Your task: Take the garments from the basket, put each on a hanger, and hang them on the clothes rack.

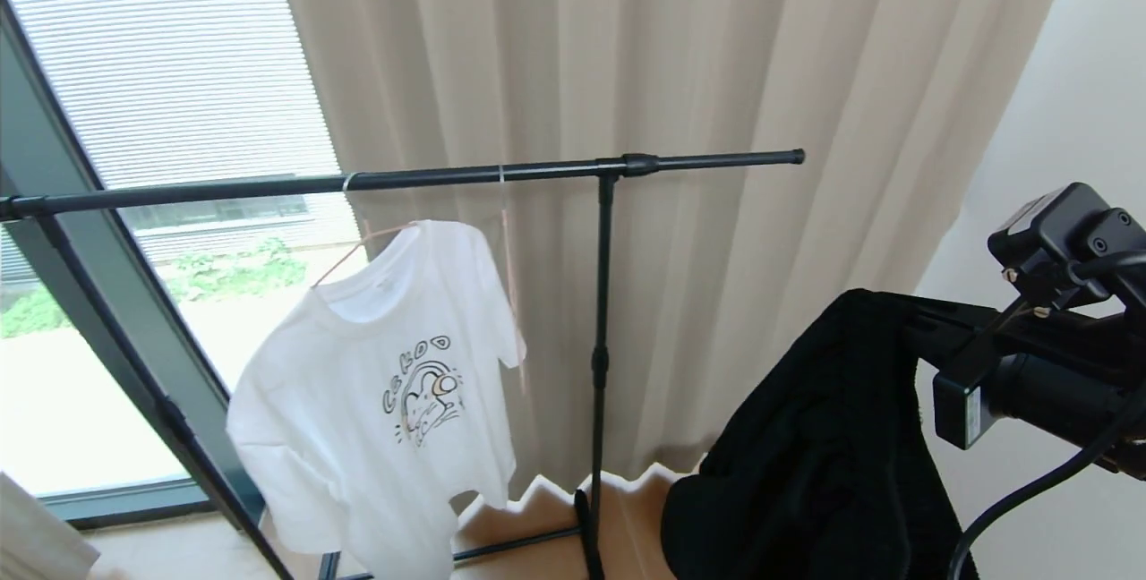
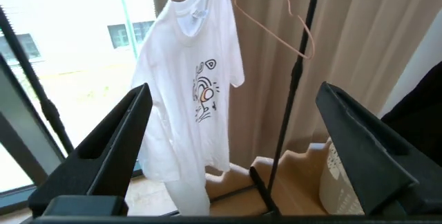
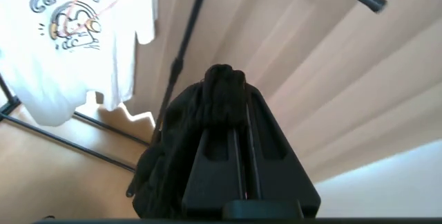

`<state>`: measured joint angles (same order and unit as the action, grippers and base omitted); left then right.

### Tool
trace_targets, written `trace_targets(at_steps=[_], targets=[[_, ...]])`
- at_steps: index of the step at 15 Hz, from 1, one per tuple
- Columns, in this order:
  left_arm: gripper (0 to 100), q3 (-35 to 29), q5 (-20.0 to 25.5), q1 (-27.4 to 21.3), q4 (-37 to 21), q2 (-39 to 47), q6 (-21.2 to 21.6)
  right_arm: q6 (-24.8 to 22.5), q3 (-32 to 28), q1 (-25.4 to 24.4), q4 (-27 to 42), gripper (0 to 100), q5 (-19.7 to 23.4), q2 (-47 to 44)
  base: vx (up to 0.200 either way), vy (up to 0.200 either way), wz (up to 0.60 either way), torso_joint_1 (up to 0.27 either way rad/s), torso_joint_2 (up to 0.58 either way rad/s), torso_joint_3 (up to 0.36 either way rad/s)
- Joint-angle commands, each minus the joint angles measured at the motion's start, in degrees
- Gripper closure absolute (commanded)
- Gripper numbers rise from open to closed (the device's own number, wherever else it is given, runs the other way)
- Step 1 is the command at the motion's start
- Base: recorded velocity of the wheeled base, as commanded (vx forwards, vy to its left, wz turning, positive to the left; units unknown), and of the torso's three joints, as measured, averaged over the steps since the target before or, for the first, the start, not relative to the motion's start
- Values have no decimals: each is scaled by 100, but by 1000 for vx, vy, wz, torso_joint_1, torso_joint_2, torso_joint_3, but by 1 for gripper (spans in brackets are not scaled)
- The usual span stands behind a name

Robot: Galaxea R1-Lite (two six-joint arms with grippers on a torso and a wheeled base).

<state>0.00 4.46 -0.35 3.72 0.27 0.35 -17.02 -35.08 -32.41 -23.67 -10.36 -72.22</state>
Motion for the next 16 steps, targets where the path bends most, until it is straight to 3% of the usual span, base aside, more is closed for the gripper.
trace_targets(at_steps=[1, 5, 12, 16], targets=[[0, 0, 2, 0, -3, 8, 0, -3, 10, -2, 3, 100, -1, -3, 0, 0, 600, 2, 2, -2], [0, 0, 2, 0, 6, 8, 0, -3, 2, -2, 3, 100, -1, -12, 0, 0, 600, 4, 1, 4], [0, 0, 2, 0, -3, 8, 9, -21, -16, -10, 21, 100, 8, 23, 0, 0, 0, 0, 0, 0], [0, 0, 2, 0, -3, 8, 9, -21, 10, -19, 3, 100, 8, 15, 0, 0, -450, -1, -3, 3]])
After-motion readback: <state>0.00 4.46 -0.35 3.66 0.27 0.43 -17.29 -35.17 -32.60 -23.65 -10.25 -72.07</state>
